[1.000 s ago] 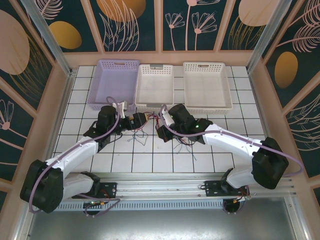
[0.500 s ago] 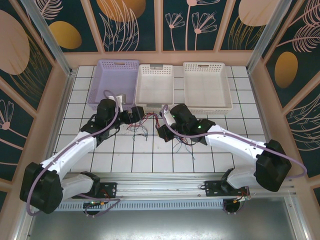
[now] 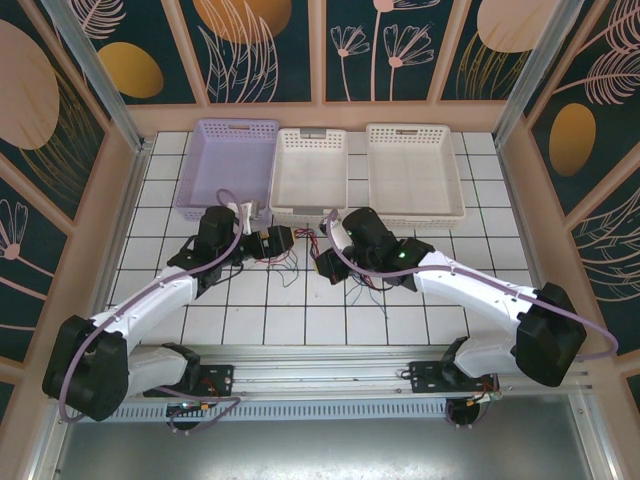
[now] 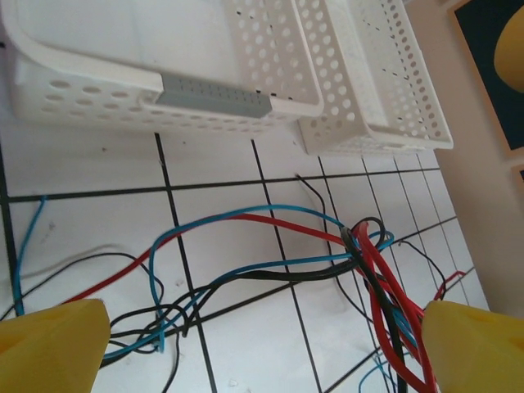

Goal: Untangle the cables

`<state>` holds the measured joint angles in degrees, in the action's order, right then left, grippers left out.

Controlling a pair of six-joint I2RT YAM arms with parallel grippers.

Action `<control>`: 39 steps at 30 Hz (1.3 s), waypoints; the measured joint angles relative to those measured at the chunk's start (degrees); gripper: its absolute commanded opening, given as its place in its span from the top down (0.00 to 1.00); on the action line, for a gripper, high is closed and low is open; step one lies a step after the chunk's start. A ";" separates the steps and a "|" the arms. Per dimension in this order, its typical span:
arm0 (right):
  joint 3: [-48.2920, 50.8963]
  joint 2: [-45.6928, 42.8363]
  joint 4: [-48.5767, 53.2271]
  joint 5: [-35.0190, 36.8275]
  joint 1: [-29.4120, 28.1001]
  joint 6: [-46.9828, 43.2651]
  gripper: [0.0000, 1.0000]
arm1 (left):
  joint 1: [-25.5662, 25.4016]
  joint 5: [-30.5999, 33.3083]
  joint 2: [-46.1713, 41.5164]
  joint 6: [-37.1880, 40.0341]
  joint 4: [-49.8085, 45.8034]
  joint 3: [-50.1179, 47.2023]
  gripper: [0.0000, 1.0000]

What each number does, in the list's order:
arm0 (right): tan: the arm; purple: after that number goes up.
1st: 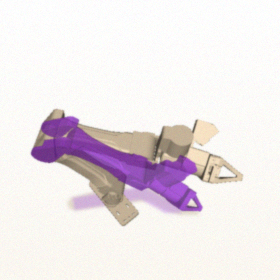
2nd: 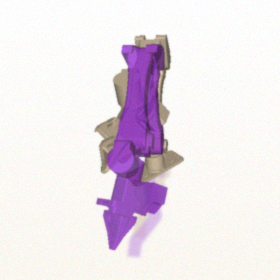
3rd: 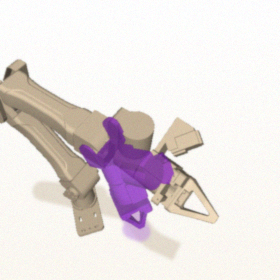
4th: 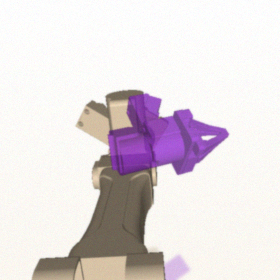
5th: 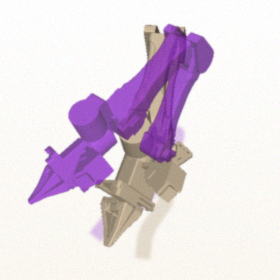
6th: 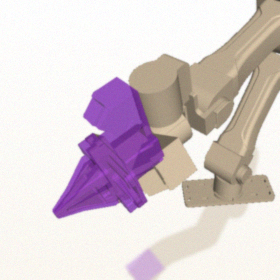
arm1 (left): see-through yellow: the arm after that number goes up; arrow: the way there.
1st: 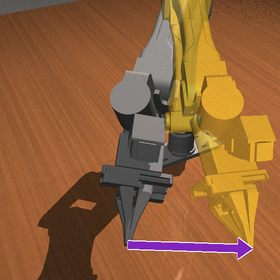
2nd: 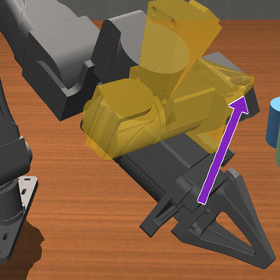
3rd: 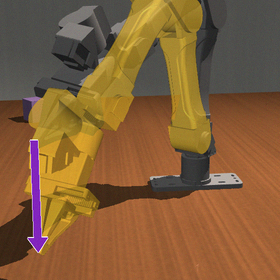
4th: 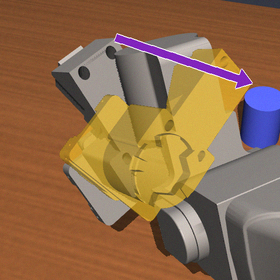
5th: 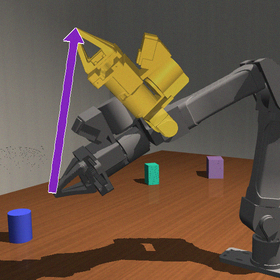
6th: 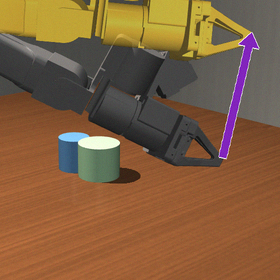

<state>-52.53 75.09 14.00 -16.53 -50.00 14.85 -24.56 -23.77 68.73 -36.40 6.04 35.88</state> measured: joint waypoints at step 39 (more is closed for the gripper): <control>-1.09 2.32 -0.48 0.68 -4.87 -2.40 1.00 | 0.00 -9.03 -0.22 -10.56 24.63 -12.00 1.00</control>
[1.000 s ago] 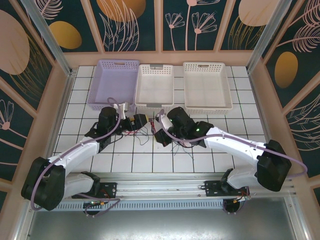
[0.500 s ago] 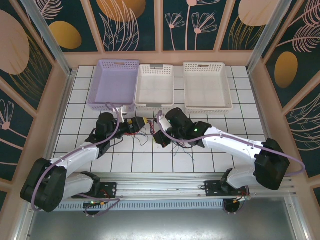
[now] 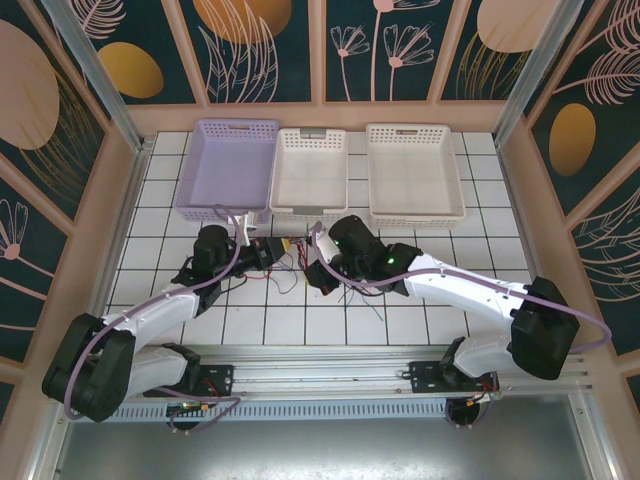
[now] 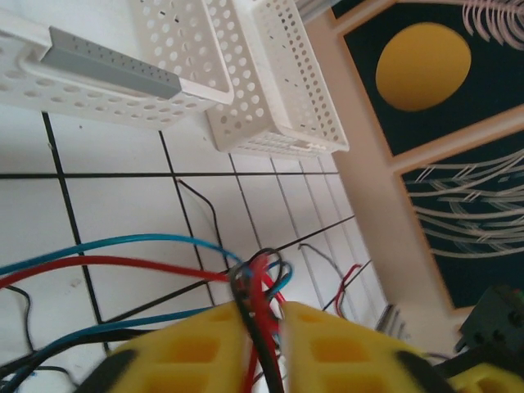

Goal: Untangle the cables

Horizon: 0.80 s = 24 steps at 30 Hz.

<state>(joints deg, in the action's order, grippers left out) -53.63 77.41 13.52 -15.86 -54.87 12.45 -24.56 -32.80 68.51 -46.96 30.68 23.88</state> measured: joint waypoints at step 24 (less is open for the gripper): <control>6.23 -17.40 -7.26 -4.42 6.58 2.45 0.51 | -0.31 7.87 -11.26 -8.13 -2.91 1.51 1.00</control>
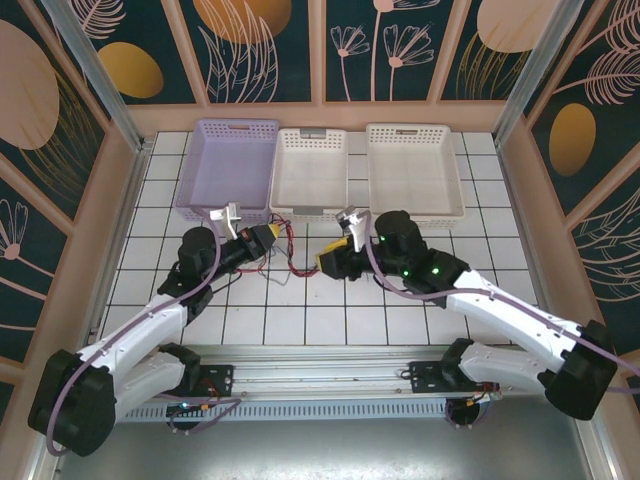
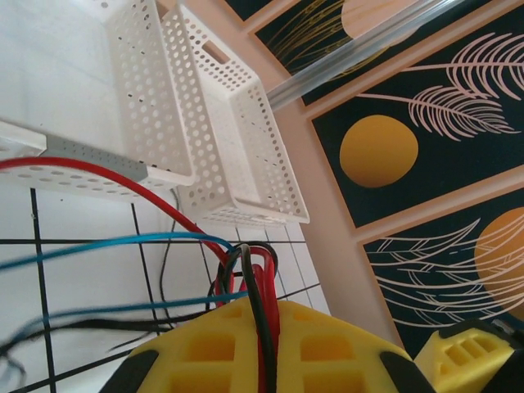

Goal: Untangle the cables

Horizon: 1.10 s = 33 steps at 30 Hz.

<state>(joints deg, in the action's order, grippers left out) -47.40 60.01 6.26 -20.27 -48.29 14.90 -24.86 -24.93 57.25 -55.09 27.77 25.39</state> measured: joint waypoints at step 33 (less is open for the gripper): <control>1.03 -1.36 -8.15 -14.34 16.37 25.51 0.29 | -0.02 -17.46 -1.53 27.93 -27.50 21.55 1.00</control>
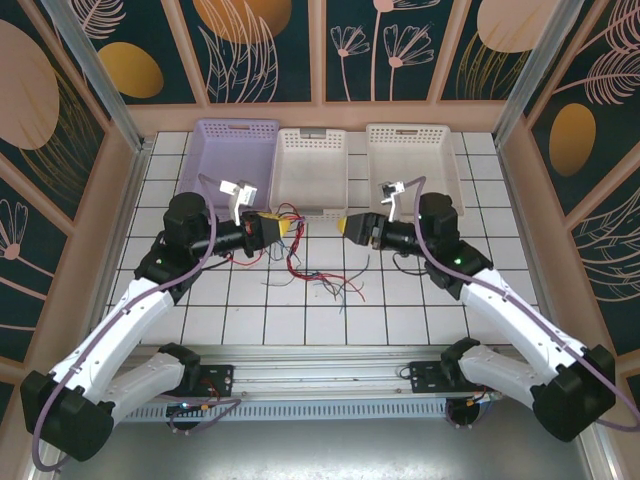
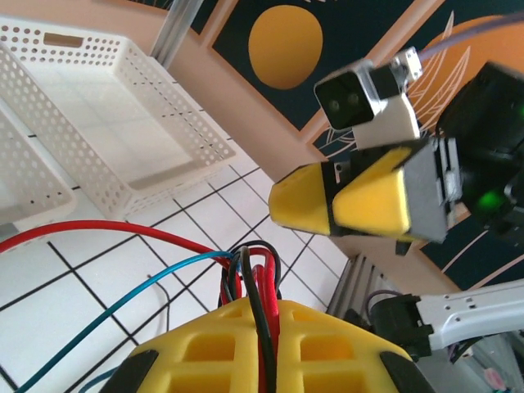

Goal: Untangle the cables

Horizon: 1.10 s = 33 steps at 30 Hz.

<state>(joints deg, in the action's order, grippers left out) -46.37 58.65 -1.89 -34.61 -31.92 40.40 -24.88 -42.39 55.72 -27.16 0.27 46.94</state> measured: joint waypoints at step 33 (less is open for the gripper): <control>-16.09 25.55 -11.63 -14.82 0.02 13.60 0.23 | -1.95 5.01 -14.32 14.43 13.66 -14.43 1.00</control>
<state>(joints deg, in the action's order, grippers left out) -62.46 84.20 -13.52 -49.43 -31.90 54.00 -26.83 -37.39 41.41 -12.73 13.93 32.51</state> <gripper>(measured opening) 0.780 0.069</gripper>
